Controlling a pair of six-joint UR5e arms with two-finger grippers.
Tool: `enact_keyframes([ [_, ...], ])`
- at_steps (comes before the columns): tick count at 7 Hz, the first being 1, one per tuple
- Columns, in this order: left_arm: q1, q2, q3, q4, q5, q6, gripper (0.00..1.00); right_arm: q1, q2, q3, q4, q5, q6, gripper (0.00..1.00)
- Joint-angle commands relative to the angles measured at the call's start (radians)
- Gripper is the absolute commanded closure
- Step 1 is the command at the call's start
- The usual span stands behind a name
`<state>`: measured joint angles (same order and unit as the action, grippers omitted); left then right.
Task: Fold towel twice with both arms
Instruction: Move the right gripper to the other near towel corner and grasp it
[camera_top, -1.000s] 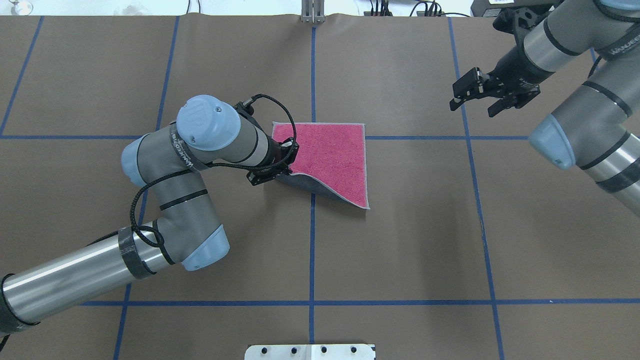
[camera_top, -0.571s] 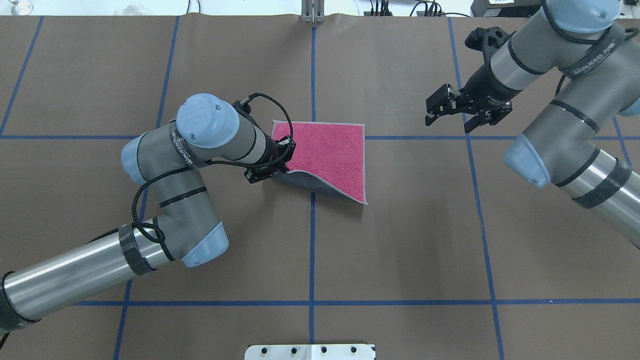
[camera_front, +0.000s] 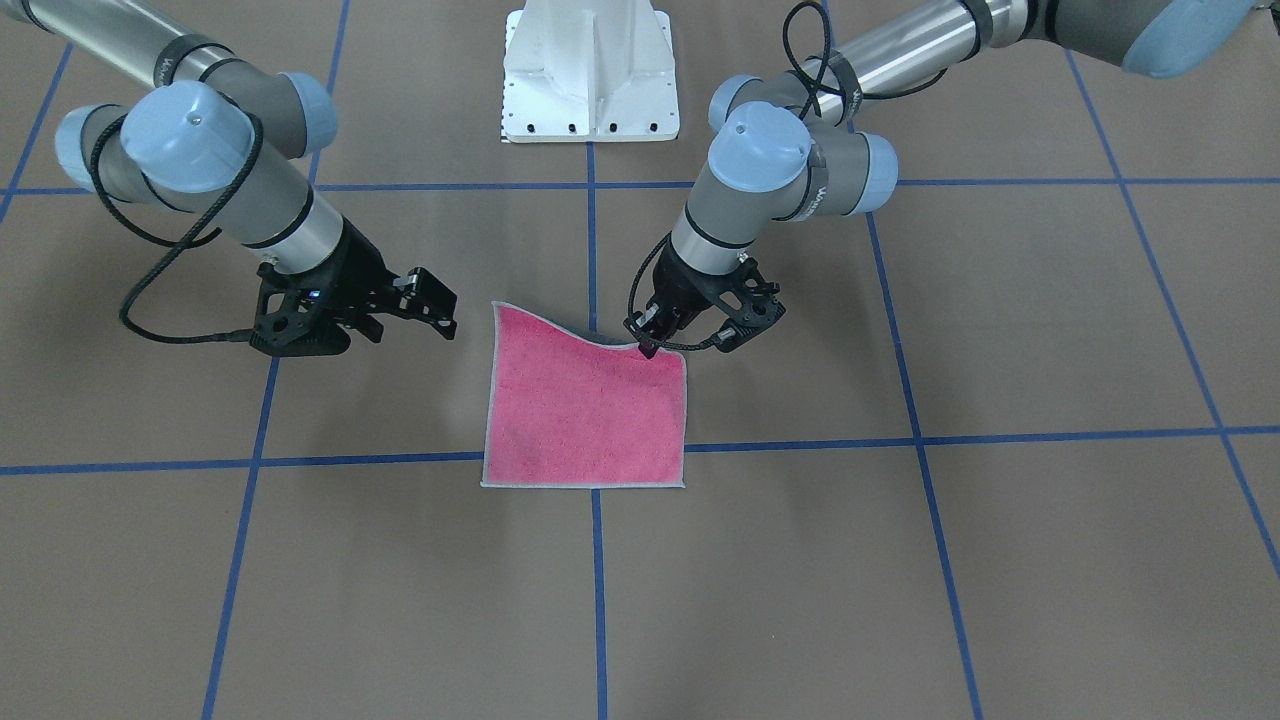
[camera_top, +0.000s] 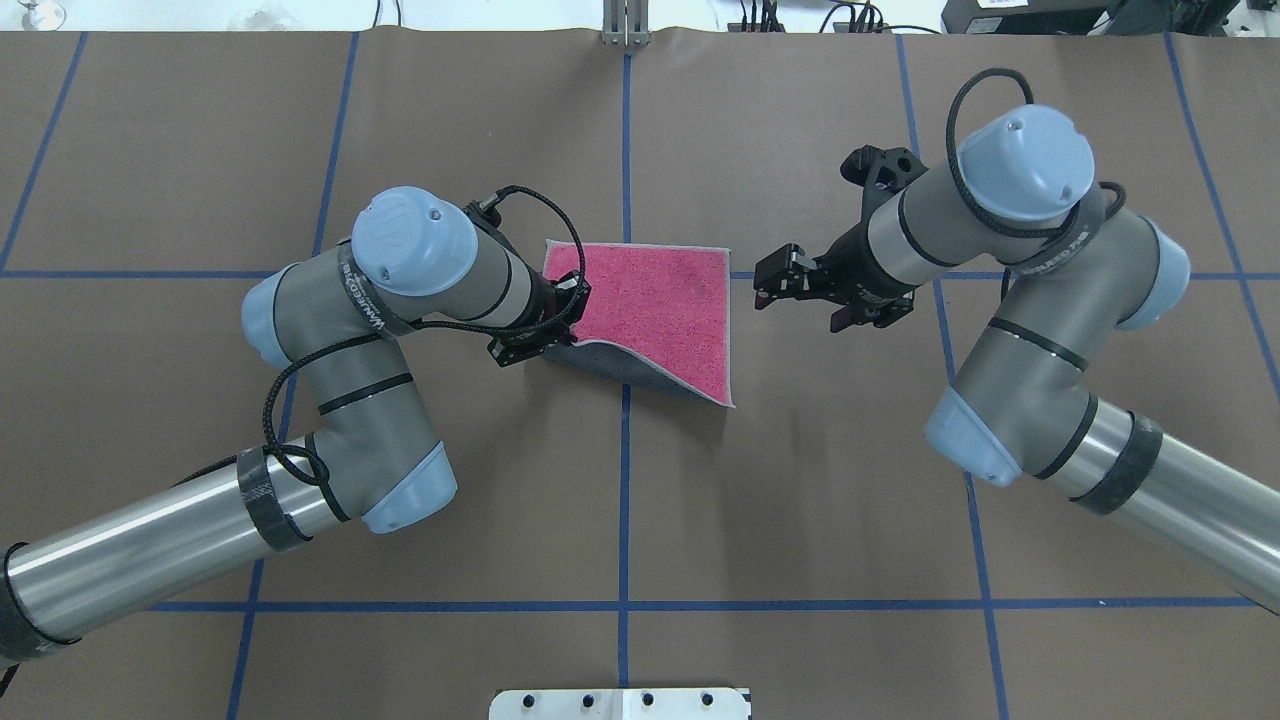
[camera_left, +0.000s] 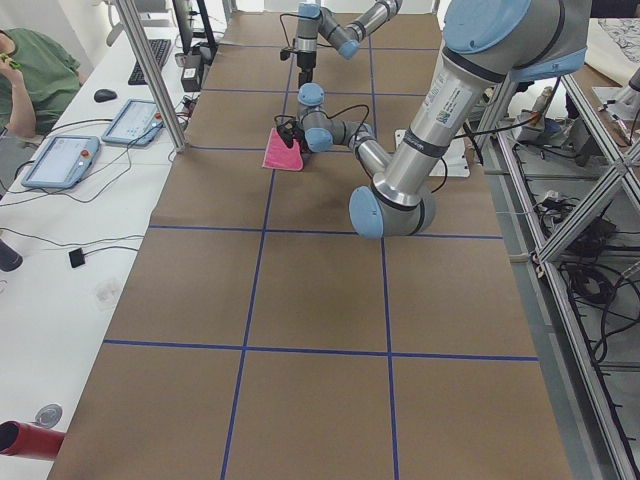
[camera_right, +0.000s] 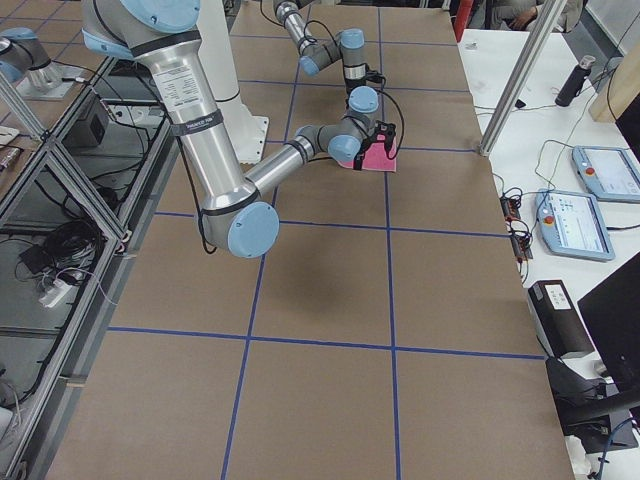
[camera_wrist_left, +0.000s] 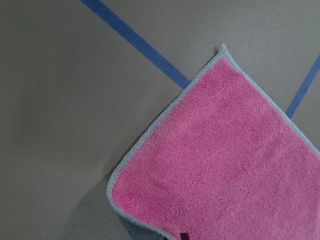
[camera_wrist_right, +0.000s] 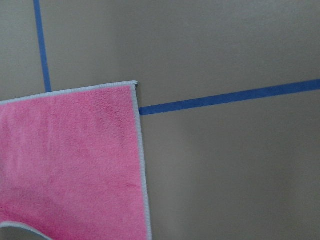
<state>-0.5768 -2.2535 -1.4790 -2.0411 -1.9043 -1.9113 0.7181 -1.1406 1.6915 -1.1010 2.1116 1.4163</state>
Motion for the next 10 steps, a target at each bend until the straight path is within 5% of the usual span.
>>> enact_keyframes([
  [1, 0.0, 0.0, -0.001, -0.001, 0.001, 0.0, 1.0, -0.052, 0.001, -0.004, 0.047, -0.047, 0.294, 0.01],
  [7, 0.0, 0.0, -0.004, -0.001, 0.001, 0.0, 1.0, -0.154, 0.027, -0.058, 0.046, -0.105, 0.584, 0.01],
  [10, 0.0, 0.002, -0.006, -0.001, -0.001, 0.0, 1.0, -0.175, 0.041, -0.061, 0.047, -0.107, 0.65, 0.12],
])
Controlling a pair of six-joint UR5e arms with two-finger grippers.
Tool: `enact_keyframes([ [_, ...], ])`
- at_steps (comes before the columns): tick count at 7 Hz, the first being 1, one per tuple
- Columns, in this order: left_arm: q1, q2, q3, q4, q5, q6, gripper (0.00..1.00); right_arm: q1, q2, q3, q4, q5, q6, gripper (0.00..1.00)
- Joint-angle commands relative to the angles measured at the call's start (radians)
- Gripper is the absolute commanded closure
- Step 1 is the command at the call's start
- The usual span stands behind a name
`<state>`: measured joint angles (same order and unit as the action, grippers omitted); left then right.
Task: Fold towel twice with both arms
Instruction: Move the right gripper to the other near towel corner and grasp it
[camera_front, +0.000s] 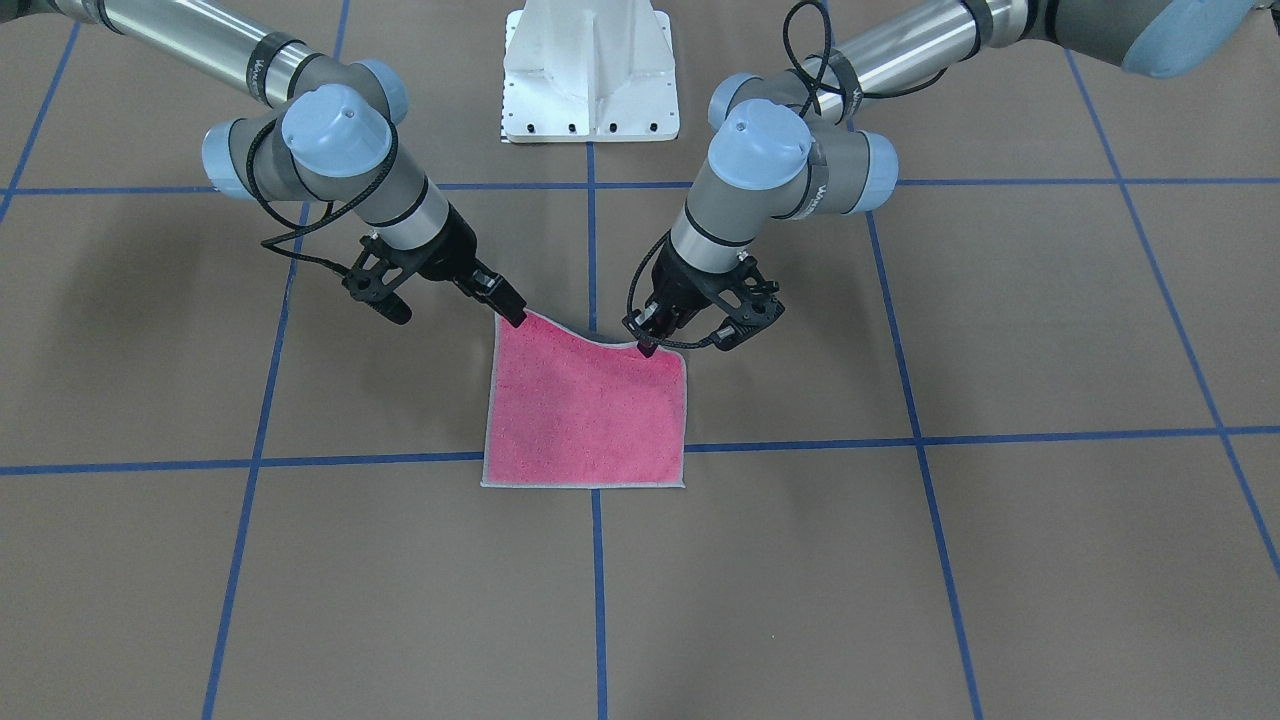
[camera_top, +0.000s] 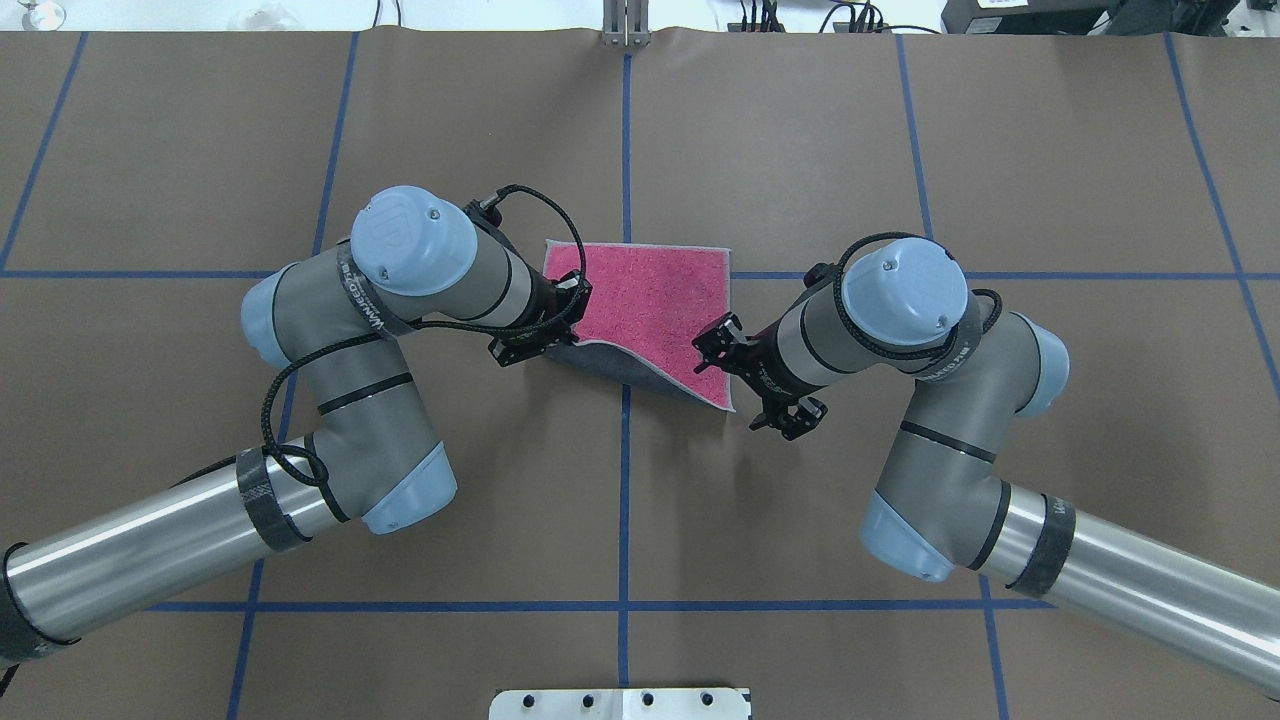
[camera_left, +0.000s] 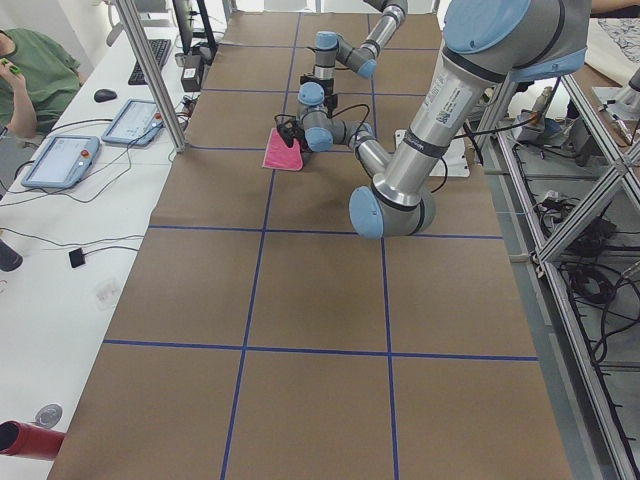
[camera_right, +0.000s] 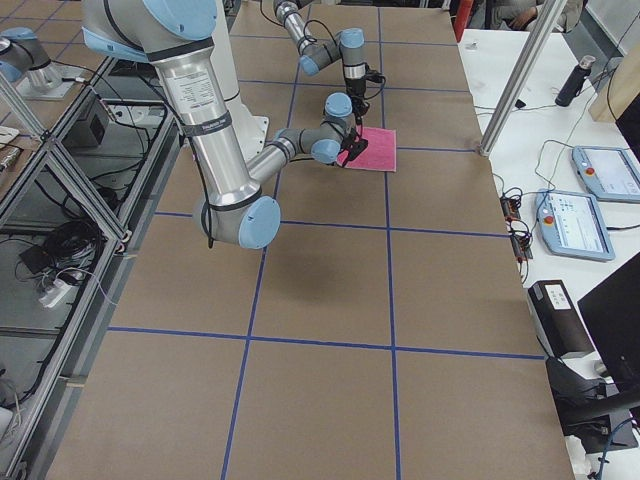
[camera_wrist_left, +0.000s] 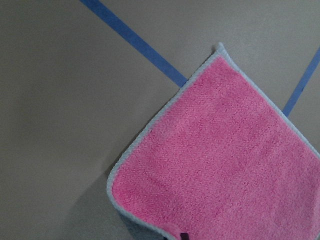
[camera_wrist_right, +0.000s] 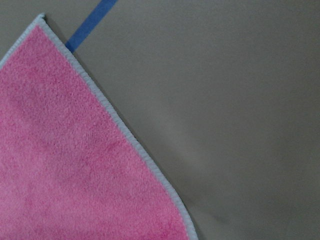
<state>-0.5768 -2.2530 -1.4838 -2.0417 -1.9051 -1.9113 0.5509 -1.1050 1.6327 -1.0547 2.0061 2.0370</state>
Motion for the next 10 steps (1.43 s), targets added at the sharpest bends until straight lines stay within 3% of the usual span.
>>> enact_keyframes([
  [1, 0.002, 0.0, -0.003, 0.0, 0.0, 0.0, 1.0, -0.017, 0.005, -0.008, -0.001, -0.01, 0.031, 0.13],
  [4, 0.002, 0.0, -0.003, 0.0, 0.0, 0.0, 1.0, -0.019, 0.016, -0.028, -0.002, -0.042, 0.078, 0.25],
  [5, 0.002, 0.0, -0.003, 0.0, 0.0, 0.0, 1.0, -0.019, 0.016, -0.03, -0.001, -0.044, 0.101, 0.37],
  [7, 0.002, 0.001, -0.003, 0.0, 0.0, 0.0, 1.0, -0.019, 0.016, -0.027, 0.001, -0.046, 0.109, 0.51],
  [9, 0.0, 0.001, -0.004, 0.002, 0.0, -0.006, 1.0, -0.017, 0.014, -0.018, 0.001, -0.046, 0.109, 0.91],
  [10, 0.0, 0.001, -0.006, 0.002, 0.0, -0.006, 1.0, -0.017, 0.013, -0.016, 0.001, -0.046, 0.107, 1.0],
])
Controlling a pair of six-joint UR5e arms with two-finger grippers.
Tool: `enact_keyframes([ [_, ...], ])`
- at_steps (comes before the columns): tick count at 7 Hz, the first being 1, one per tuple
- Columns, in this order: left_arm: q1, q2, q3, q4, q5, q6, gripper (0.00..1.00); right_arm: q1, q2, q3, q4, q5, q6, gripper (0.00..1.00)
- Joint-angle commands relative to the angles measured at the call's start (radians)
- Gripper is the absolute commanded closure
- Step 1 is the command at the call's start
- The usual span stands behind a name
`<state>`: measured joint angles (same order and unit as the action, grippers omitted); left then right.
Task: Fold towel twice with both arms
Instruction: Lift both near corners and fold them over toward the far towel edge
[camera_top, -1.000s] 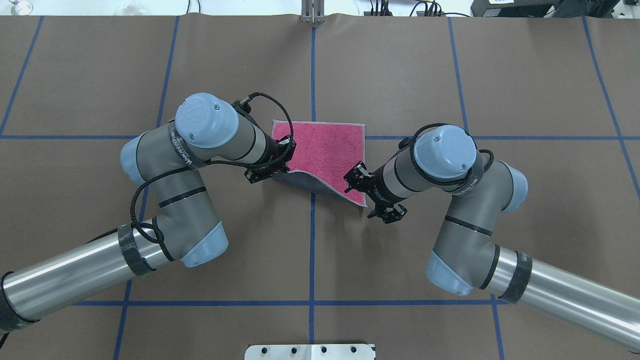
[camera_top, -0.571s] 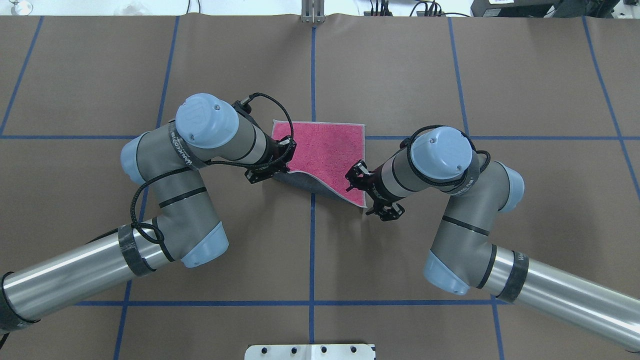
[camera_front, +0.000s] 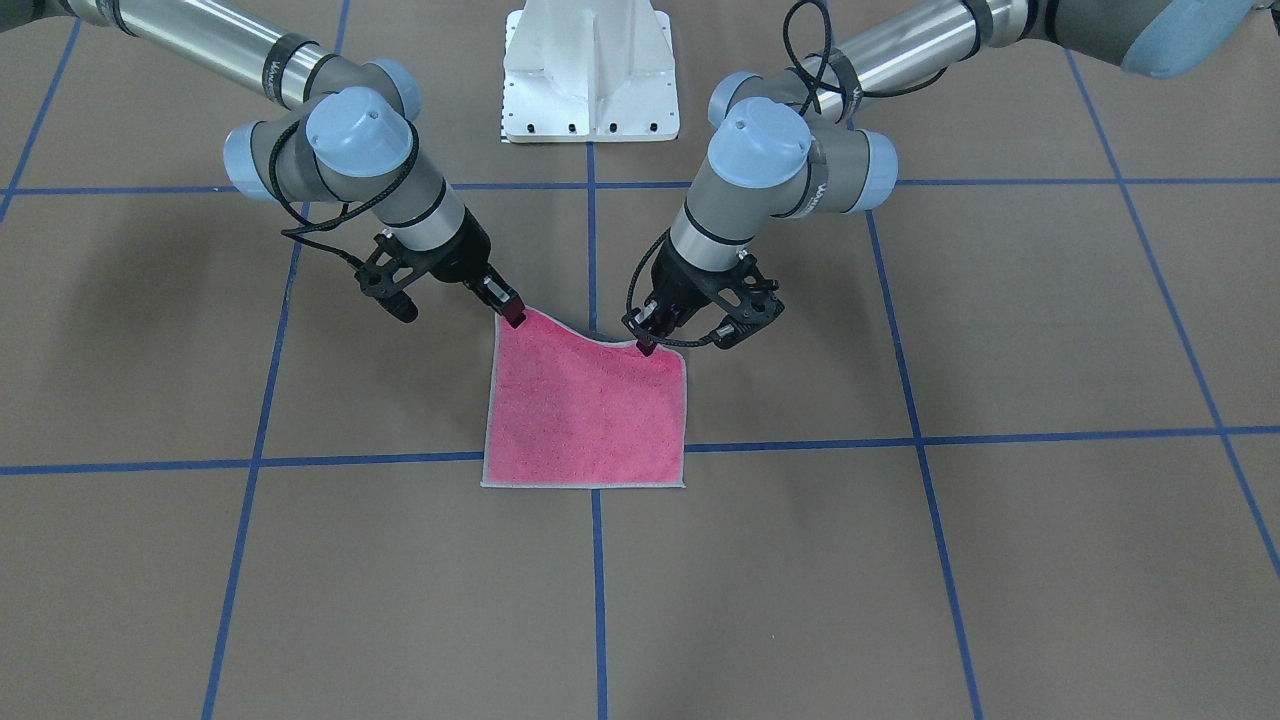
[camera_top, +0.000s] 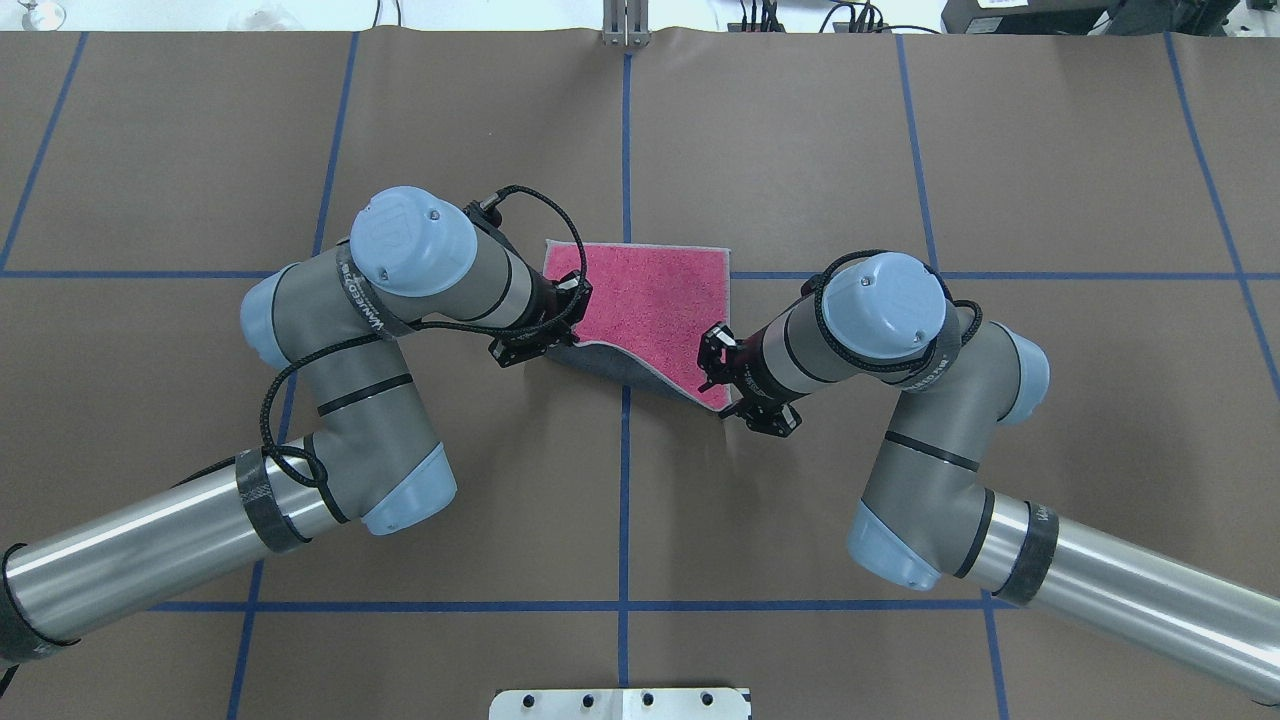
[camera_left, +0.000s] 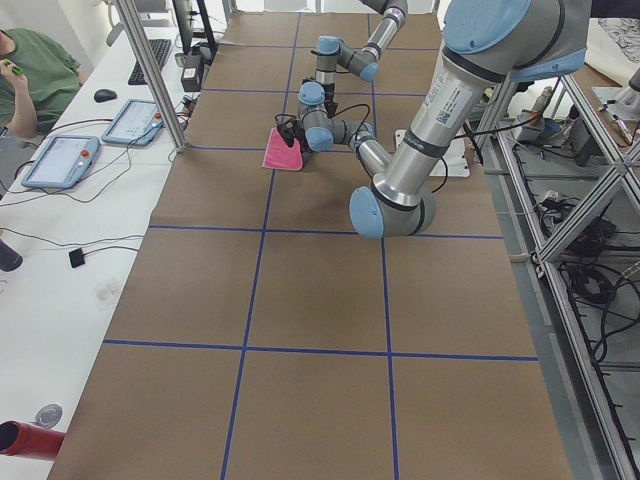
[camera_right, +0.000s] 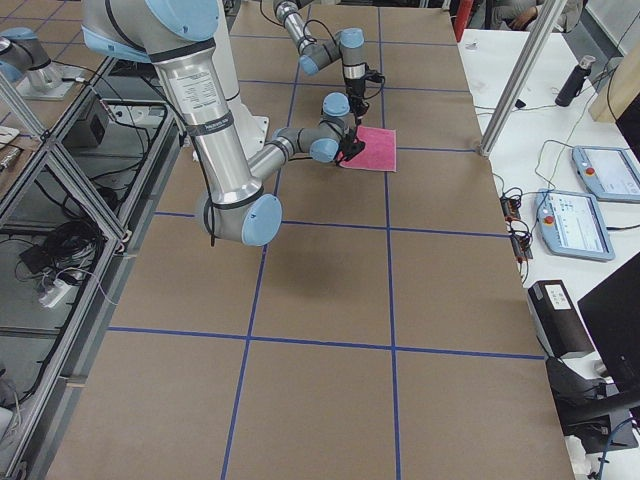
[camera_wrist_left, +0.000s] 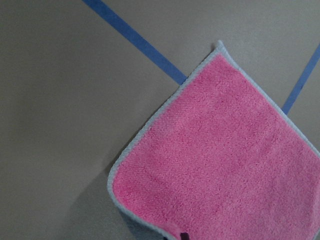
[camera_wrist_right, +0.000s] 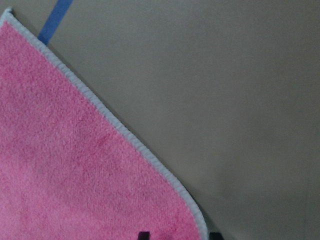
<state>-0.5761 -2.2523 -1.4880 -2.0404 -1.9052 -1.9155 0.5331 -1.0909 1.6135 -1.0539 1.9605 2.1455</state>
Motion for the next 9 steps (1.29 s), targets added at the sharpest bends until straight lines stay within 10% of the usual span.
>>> enact_keyframes([
  [1, -0.001, -0.001, -0.002, 0.0, 0.0, -0.002, 1.0, 0.002, -0.004, 0.008, 0.002, 0.0, -0.001, 1.0],
  [9, -0.036, 0.004, -0.037, 0.011, -0.069, 0.0, 1.0, 0.068, 0.011, 0.022, -0.002, -0.02, -0.015, 1.0],
])
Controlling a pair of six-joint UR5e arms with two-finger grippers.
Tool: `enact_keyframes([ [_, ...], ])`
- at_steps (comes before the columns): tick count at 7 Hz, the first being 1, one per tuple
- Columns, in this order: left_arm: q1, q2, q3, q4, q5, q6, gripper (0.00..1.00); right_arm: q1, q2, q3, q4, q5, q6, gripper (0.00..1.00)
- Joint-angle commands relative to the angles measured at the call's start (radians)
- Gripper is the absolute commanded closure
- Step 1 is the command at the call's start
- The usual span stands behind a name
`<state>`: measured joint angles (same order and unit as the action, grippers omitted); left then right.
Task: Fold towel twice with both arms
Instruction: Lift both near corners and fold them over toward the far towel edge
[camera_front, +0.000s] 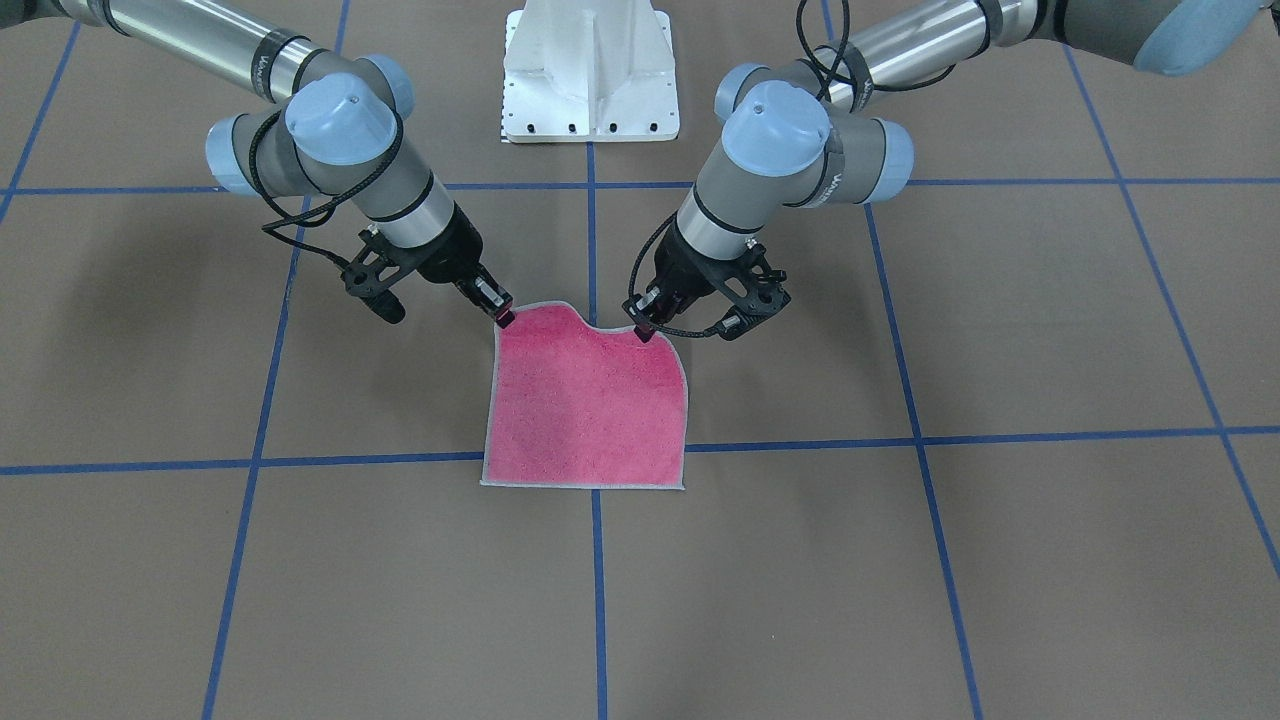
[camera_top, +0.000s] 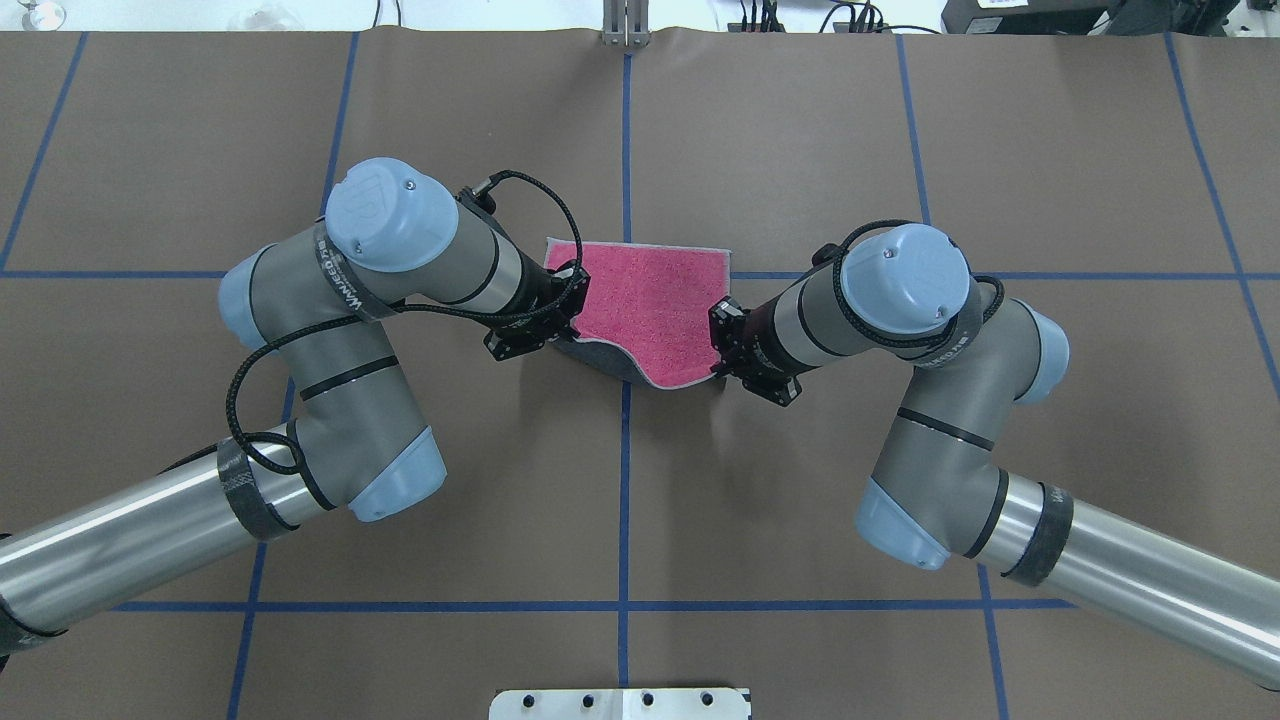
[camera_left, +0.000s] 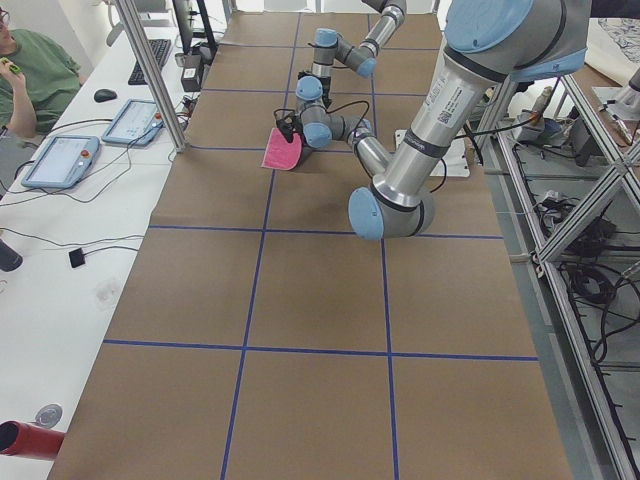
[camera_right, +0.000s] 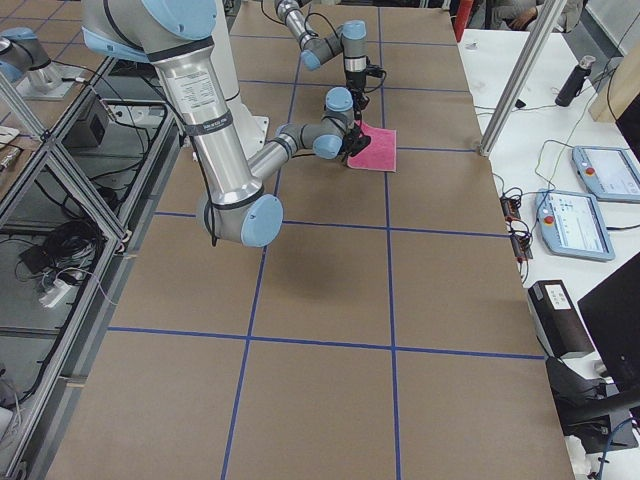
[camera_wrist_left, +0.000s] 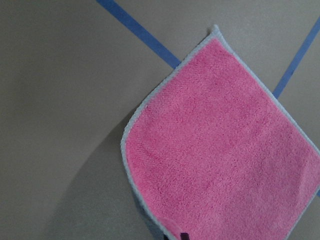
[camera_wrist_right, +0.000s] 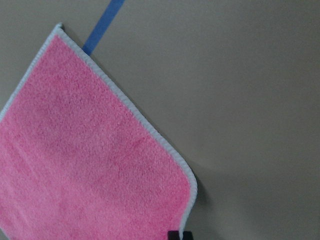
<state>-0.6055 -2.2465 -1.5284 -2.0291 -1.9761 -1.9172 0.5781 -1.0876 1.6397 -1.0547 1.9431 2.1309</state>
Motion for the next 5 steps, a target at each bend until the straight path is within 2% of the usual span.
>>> enact_keyframes([
  [1, -0.017, -0.004, 0.013, 0.0, 0.002, 0.009, 1.0, 0.023, 0.043, -0.03, 0.005, -0.036, 0.0, 1.0],
  [3, -0.042, -0.022, 0.065, -0.014, 0.003, 0.012, 1.0, 0.023, 0.109, -0.118, 0.007, -0.058, 0.0, 1.0],
  [5, -0.062, -0.03, 0.146, -0.103, 0.003, 0.014, 1.0, 0.037, 0.11, -0.126, 0.007, -0.069, -0.002, 1.0],
])
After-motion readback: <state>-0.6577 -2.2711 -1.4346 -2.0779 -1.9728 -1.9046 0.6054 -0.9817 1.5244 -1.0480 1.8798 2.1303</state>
